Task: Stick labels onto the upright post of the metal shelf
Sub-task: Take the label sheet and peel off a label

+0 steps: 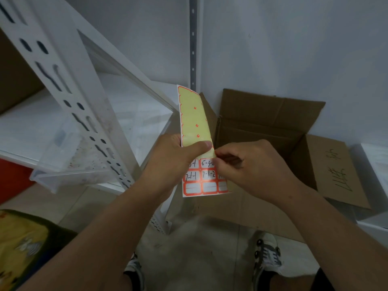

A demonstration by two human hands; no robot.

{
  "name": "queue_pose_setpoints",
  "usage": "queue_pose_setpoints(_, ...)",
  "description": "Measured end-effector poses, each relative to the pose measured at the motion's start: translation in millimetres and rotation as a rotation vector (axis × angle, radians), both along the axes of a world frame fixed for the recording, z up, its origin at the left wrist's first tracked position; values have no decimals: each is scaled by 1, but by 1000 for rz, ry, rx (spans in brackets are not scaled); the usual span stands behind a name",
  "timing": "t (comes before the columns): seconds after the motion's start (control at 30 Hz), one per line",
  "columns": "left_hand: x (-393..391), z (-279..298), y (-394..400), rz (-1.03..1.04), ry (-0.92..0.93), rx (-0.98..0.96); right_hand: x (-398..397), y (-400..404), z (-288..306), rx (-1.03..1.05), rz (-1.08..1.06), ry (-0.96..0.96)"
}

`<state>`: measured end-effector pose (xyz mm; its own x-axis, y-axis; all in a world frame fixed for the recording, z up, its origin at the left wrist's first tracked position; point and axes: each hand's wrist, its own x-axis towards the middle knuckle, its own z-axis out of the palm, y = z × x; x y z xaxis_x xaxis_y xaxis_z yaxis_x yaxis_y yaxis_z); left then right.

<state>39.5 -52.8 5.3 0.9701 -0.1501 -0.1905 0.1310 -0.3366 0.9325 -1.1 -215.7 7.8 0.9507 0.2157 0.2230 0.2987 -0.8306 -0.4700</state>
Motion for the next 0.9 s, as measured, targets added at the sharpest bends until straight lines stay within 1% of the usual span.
queue_pose_setpoints(0.2, 0, -1, 1, -11, -21, 22, 1, -1, -3, -18, 5, -3)
queue_pose_setpoints(0.37, 0, 0, 2, -11, -20, 25, 0, 1, 0, 104, -4, 43)
queue_pose_setpoints(0.5, 0, -1, 2, -8, -27, 34, 1, -1, -4, 126, -15, 68)
queue_pose_setpoints(0.63, 0, 0, 2, -8, -28, 33, 2, -1, -4, 274, -41, 101)
queue_pose_setpoints(0.7, 0, 1, 3, -17, -29, 27, 2, 1, -4, 281, -23, 115)
queue_pose_setpoints(0.8, 0, 0, 2, -40, 13, -67, 5, -2, -8, 229, -31, 58)
queue_pose_setpoints(0.9, -2, -4, -1, -16, 105, -265, 9, -4, -12, 121, -48, -138)
